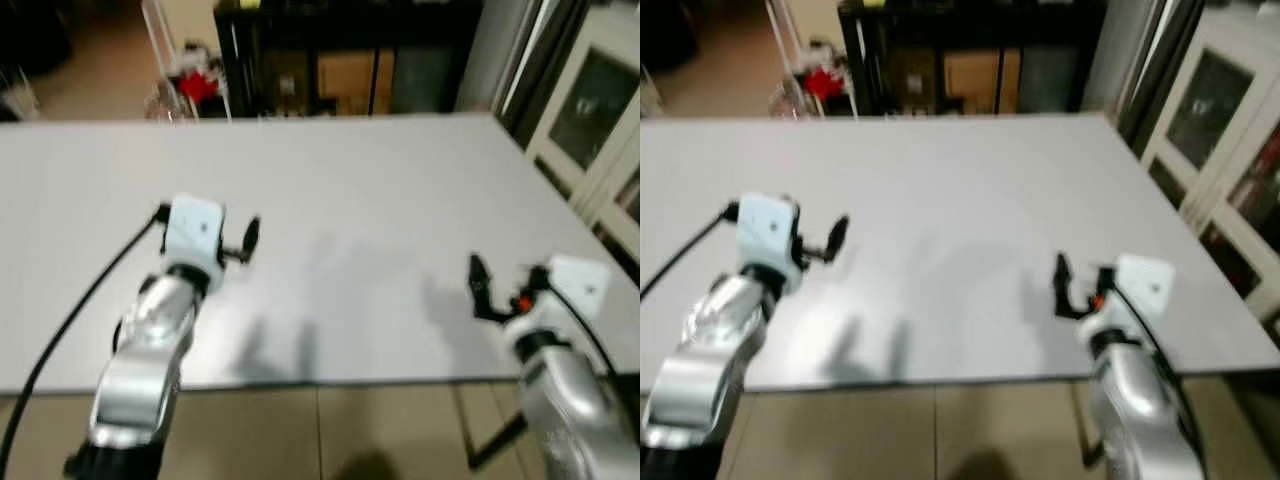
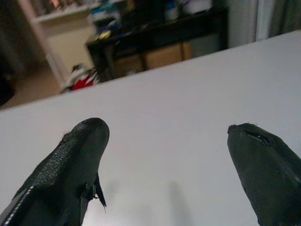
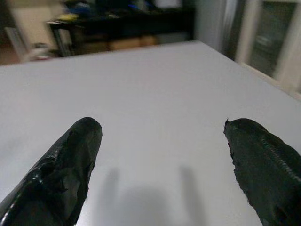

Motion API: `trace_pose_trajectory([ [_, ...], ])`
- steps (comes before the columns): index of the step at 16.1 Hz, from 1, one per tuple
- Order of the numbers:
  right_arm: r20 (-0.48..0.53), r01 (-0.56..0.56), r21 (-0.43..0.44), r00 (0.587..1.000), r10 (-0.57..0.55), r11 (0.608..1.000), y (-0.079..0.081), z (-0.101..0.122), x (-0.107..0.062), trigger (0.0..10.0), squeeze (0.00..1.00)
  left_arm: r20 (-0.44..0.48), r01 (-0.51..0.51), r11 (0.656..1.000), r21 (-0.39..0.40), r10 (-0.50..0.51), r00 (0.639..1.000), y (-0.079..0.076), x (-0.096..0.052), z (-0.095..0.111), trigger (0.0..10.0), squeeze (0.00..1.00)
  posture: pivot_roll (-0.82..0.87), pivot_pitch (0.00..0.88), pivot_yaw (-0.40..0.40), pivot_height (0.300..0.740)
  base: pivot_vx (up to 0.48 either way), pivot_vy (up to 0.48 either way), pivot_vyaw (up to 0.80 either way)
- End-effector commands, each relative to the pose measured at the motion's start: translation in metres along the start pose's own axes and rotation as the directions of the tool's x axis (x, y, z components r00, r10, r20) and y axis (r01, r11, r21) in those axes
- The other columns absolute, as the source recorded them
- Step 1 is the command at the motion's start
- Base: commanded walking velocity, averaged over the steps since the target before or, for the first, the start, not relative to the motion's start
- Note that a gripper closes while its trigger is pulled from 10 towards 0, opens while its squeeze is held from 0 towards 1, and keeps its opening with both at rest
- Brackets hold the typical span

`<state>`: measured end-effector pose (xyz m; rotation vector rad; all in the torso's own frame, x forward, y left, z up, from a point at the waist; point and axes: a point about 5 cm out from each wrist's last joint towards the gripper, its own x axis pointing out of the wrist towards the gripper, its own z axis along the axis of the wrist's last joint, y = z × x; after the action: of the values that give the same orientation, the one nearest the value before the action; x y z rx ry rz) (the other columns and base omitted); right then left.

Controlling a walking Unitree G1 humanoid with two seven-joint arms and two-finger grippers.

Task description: Setting the table

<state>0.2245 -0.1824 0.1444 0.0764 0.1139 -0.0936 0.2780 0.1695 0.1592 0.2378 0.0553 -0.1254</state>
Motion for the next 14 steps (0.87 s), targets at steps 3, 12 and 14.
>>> trace_pose_trajectory([
  [3, 0.015, -0.015, -0.006, 1.0, 0.015, 1.0, -0.0003, 0.0036, 0.005, 10.0, 1.0, -0.01, -0.021, 1.0, 0.001, 0.021, 1.0, 0.0045, -0.0031, -0.0008, 10.0, 0.0, 0.03, 0.0, 0.038, 0.74, 0.0, 0.285, 0.8],
  [12, 0.014, 0.006, 0.047, 1.0, -0.006, 0.999, -0.0005, 0.0021, 0.0103, 10.0, 0.0, -0.014, -0.03, 0.999, 0.014, 0.031, 0.999, 0.0084, -0.0062, -0.001, 10.0, 0.0, 0.05, 0.0, 0.028, 0.74, 0.0, 0.247, 0.53],
  [14, 0.017, 0.02, 0.058, 1.0, -0.021, 0.998, -0.0012, 0.0019, 0.0091, 10.0, 0.0, -0.016, -0.023, 1.0, 0.016, 0.023, 1.0, 0.0084, -0.0059, -0.0013, 10.0, 0.0, 0.04, 0.0, 0.037, 0.74, 0.0, 0.262, 0.0],
])
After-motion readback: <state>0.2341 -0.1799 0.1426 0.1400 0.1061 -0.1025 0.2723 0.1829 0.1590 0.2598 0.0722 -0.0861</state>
